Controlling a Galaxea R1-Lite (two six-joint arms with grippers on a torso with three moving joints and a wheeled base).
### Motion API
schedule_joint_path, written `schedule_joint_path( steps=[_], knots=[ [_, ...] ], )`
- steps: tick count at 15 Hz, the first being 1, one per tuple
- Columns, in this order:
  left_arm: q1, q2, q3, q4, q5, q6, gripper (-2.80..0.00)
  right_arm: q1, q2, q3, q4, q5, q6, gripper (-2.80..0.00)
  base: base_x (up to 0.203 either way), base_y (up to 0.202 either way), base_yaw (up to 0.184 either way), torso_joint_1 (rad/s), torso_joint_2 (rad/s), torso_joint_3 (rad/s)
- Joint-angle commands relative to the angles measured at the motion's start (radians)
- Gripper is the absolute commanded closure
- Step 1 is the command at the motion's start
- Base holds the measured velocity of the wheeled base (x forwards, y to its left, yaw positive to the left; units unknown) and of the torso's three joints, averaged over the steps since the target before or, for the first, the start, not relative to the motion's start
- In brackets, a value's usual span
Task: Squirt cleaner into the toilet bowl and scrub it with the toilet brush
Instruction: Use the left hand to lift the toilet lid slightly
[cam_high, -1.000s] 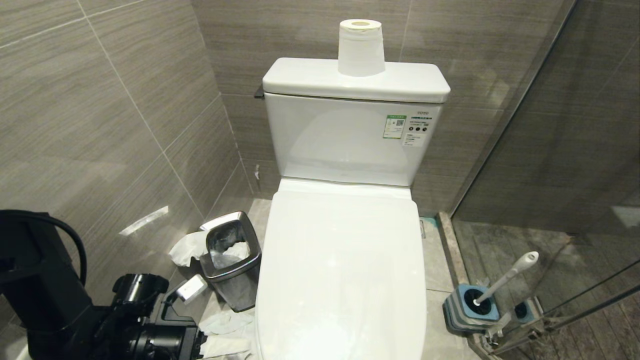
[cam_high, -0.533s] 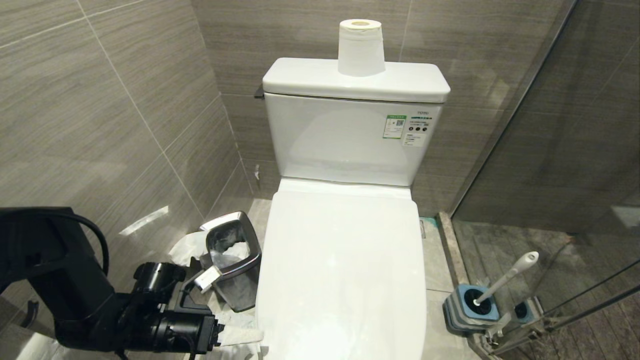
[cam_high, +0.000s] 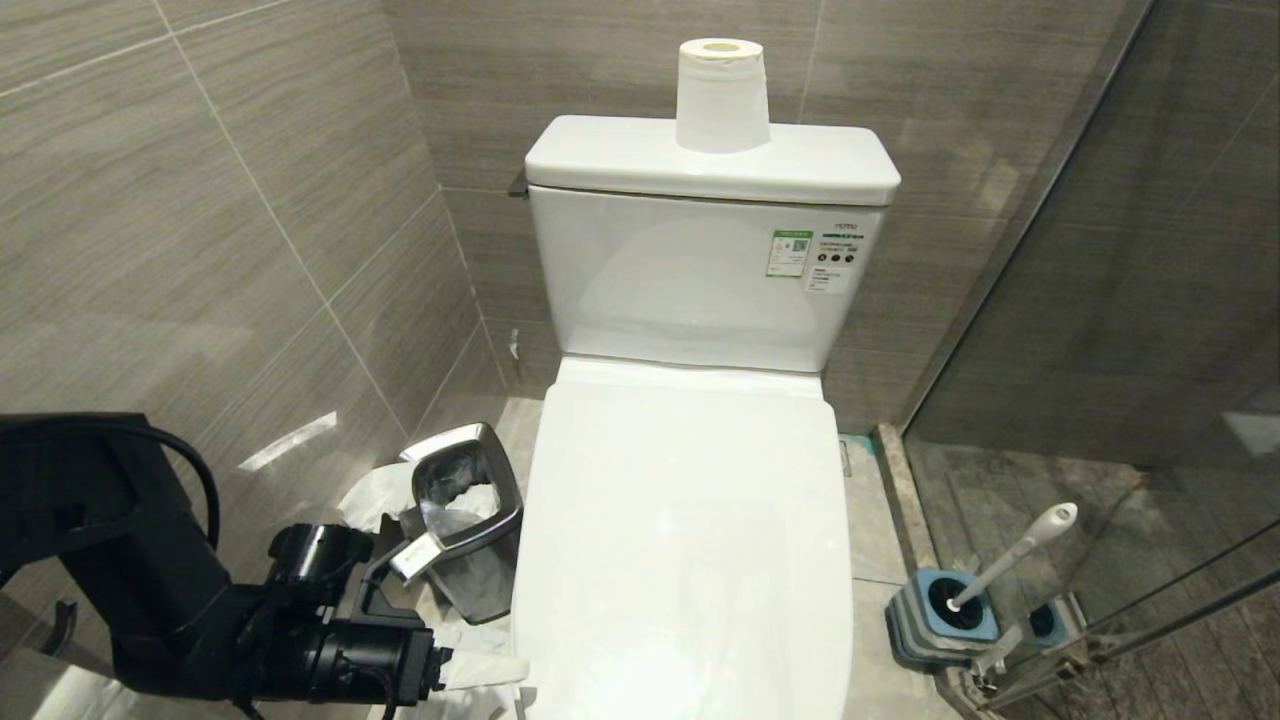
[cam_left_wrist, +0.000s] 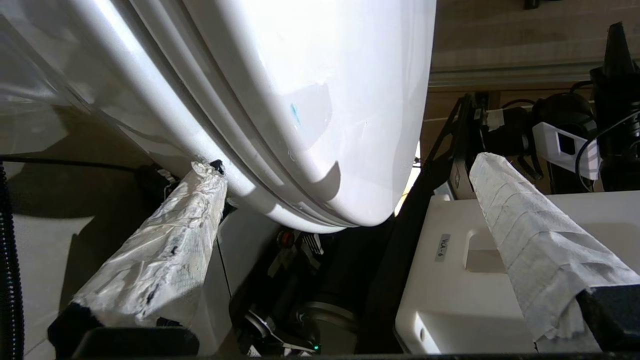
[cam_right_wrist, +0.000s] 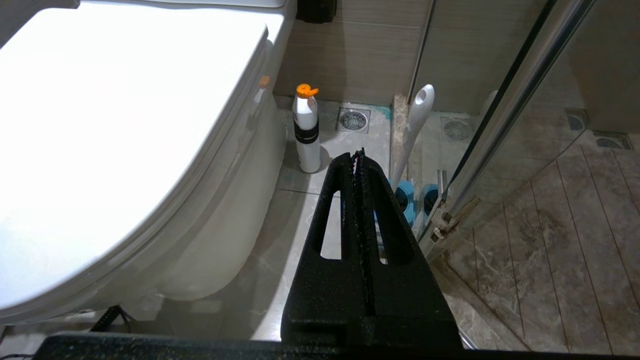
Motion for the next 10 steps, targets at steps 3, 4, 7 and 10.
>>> schedule_joint_path(
  steps=[3, 4, 7, 10],
  knots=[
    [-0.019, -0.01, -0.001, 0.0, 0.013, 0.002, -2.8, 0.001, 0.002, 0.0, 0.0, 0.0, 0.0, 0.0, 0.0, 0.0, 0.0, 0.0, 0.0, 0.0],
    [-0.026, -0.01, -0.003, 0.0, 0.024, 0.001, -2.8, 0.001, 0.002, 0.0, 0.0, 0.0, 0.0, 0.0, 0.0, 0.0, 0.0, 0.0, 0.0, 0.0],
    [-0.041, -0.005, -0.025, 0.001, 0.101, 0.001, -2.8, 0.0, 0.002, 0.0, 0.0, 0.0, 0.0, 0.0, 0.0, 0.0, 0.0, 0.0, 0.0, 0.0],
    [-0.041, -0.002, -0.051, 0.034, 0.124, 0.003, -2.8, 0.0, 0.002, 0.0, 0.0, 0.0, 0.0, 0.0, 0.0, 0.0, 0.0, 0.0, 0.0, 0.0]
  ],
)
